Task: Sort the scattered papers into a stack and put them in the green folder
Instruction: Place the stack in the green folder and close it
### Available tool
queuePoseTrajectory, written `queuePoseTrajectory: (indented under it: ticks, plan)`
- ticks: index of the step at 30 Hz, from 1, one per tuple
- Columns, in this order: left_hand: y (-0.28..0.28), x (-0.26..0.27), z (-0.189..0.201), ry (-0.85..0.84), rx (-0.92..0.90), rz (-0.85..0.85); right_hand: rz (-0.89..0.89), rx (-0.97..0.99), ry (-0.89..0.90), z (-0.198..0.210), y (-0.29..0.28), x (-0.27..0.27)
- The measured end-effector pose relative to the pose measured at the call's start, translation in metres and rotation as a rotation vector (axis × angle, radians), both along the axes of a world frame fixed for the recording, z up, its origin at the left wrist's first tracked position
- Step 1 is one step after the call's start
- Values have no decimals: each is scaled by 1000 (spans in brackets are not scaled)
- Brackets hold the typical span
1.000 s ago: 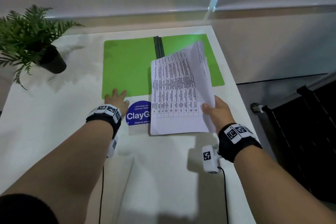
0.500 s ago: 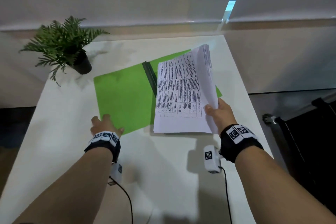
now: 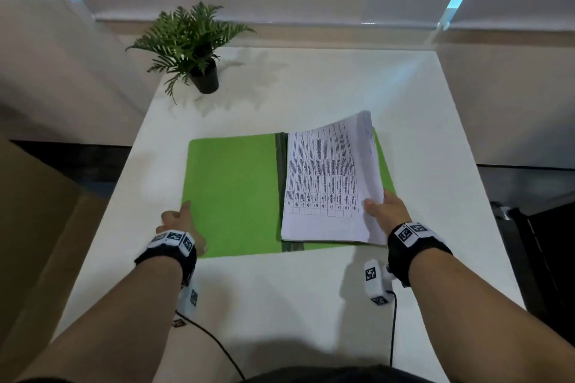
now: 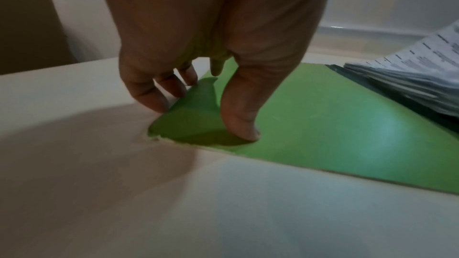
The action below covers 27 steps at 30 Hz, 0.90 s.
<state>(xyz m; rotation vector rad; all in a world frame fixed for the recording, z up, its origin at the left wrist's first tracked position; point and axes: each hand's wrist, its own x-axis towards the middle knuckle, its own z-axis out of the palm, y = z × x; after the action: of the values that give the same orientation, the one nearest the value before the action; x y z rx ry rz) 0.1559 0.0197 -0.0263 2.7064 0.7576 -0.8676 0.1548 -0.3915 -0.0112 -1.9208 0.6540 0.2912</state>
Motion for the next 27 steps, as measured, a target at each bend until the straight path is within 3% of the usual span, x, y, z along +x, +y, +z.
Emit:
queuePoseTrajectory:
  ticks: [3,9,14,19,23,27]
  plan:
    - [10,-9,0,-56,-48,100,12,-46,82,-18,5,-18]
    - [30,-2,9,-122,-274,291,-74,-86,109,-17,12,-31]
    - [40,8,42,-212,-549,133,-80,-61,124,-12,10,-37]
    - [33,15,109,-432,-682,64,-61,-15,39,9,-2,-30]
    - [-11,2,164,-481,-886,-18,-17,-13,22,21,-1,-27]
    - [-66,-12,185,-465,-929,-138,-50,37,46,16,14,-42]
